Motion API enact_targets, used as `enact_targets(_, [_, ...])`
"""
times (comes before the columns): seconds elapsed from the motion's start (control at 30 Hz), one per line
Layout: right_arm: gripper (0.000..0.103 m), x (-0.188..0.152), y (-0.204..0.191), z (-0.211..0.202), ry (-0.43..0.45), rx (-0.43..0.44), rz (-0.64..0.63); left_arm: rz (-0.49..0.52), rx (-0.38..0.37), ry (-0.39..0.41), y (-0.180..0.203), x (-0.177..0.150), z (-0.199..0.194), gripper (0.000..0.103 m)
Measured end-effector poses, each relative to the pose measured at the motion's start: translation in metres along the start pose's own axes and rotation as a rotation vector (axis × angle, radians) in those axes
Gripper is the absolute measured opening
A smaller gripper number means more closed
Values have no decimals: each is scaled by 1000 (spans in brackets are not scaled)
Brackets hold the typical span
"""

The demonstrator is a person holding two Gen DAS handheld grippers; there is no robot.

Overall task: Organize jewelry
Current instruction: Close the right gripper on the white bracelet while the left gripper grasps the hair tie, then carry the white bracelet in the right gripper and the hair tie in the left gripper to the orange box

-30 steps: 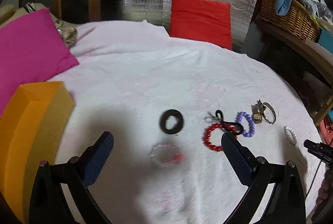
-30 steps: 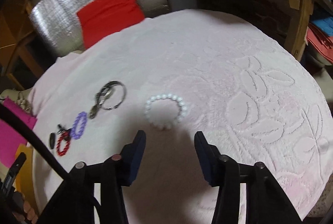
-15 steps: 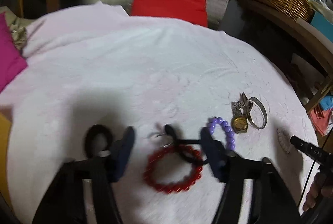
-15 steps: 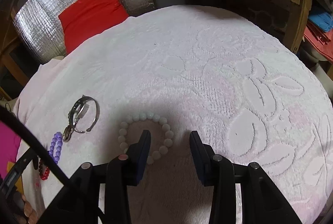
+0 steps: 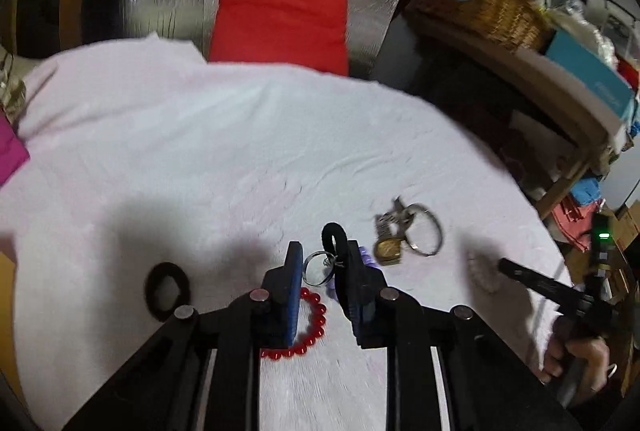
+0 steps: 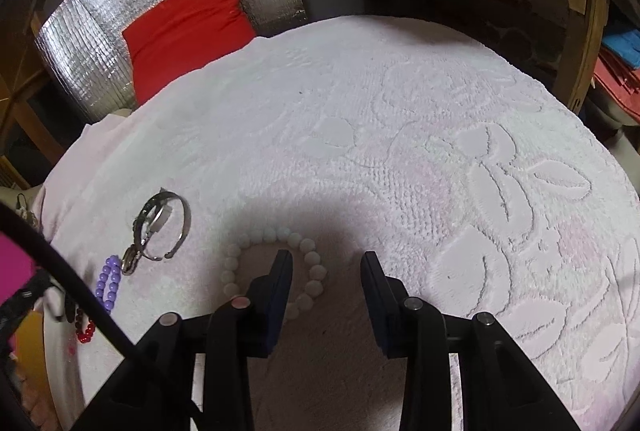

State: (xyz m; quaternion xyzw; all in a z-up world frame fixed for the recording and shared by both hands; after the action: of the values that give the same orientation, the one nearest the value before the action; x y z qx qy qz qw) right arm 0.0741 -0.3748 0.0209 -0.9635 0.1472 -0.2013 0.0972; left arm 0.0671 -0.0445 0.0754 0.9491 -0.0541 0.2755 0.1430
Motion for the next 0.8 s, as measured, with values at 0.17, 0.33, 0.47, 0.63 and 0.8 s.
enact_targets(0.17, [23,-2,-8,7,0,-61,-34,6,43,60,-9,0,-37,21])
enact_targets(0.33, [11,-9,-29,13,-25,-147,-110,-23,110,83,-36,-9,-59,21])
enact_targets(0.47, [10,-15,-41,10,-5,-211,-154,-68,157,92,-62,-17,-72,21])
enact_targets(0.63, [10,-15,-45,-9,27,-136,-123,-112,204,120,-84,-27,-93,21])
enact_targets(0.8, [10,-18,-56,-43,72,22,-115,-146,213,138,-96,-37,-107,21])
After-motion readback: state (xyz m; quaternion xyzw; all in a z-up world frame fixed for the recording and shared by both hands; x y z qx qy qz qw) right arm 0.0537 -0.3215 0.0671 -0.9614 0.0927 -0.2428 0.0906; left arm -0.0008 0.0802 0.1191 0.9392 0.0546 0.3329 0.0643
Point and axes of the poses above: each gripper's, at about its wrist camera, not at the fingertips, and z roughly the way its jaws point, y to its right, x to its top, the point moved 3 cm from there along z, roughly the way its jaws point, and after that the axes turned 13 degrees about -y, right-handed, at the moved point
